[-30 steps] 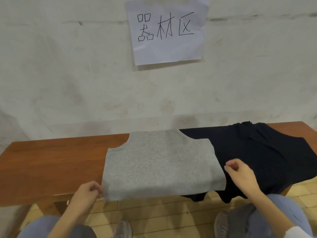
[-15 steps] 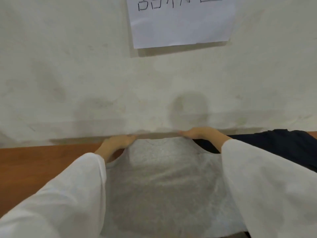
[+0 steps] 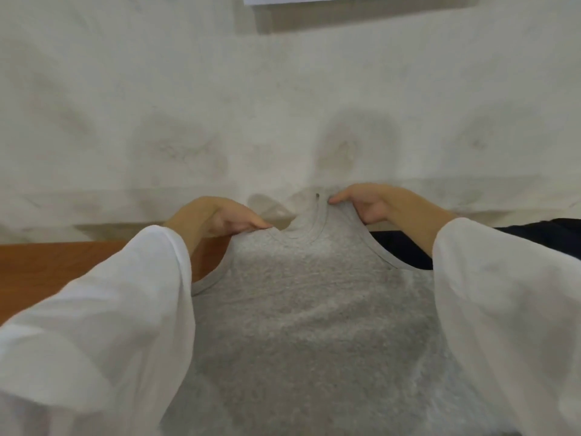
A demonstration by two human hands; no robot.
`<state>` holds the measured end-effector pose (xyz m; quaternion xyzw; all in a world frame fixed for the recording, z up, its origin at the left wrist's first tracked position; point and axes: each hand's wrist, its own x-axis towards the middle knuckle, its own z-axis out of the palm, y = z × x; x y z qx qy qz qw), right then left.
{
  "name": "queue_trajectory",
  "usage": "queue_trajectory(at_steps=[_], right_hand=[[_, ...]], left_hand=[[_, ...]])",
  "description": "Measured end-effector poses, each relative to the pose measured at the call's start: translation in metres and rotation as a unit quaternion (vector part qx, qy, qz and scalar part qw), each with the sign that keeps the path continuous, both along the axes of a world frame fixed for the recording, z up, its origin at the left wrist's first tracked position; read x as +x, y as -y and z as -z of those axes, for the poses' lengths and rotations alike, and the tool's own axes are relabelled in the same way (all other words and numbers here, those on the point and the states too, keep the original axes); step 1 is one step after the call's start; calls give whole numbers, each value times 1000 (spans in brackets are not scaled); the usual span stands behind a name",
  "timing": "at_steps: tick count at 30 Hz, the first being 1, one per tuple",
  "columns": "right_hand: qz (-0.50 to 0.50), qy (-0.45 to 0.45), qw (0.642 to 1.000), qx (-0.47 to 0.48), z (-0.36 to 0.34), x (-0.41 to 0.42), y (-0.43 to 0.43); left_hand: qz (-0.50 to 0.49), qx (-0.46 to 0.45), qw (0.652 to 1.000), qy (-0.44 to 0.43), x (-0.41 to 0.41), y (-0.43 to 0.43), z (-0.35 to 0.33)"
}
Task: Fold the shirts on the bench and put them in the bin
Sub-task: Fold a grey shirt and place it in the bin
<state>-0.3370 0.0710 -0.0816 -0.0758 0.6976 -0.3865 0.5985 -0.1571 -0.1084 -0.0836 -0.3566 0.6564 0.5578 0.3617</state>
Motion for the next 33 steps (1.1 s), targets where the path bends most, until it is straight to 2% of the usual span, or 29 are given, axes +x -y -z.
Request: queue_trajectory(at_steps=[2, 4, 5, 7, 9, 10, 12, 14, 15, 17, 20, 24, 31, 33], right_hand=[[23, -2, 1000, -17, -2, -4, 1], [44, 5, 998, -37, -5, -7, -1], [53, 8, 997, -51, -7, -7, -2], [69, 4, 993, -91, -14, -12, -5], [90, 9, 986, -139, -23, -18, -6], [97, 8, 983, -159, -29, -21, -5], [90, -23, 980, -176, -44, -21, -1], [88, -100, 974, -182, -61, -18, 4], [99, -148, 966, -186, -69, -16, 6], [129, -223, 944, -206, -83, -16, 11], [185, -271, 916, -230, -103, -22, 19], [242, -274, 895, -256, -134, -26, 24], [245, -197, 897, -310, -158, 15, -19], [210, -245, 897, -301, -149, 40, -49]], left_hand=[[-106, 44, 993, -21, -8, 2, 9], [-259, 65, 963, -42, -11, 6, 16], [-347, 69, 933, -65, -12, 8, 19], [-495, 103, 851, -142, -11, 14, 18], [-585, 151, 767, -215, -2, 23, 2], [-589, 159, 754, -242, 3, 28, -7], [-540, 122, 783, -286, 12, 36, -28], [-471, 3, 815, -338, 14, 42, -48], [-444, -67, 817, -362, 14, 46, -59], [-409, -175, 808, -386, 11, 51, -80], [-383, -283, 778, -409, 0, 52, -110], [-384, -313, 725, -478, -10, 45, -149], [-280, -329, 737, -520, 31, -9, -162], [-229, -358, 749, -509, 60, -36, -149]])
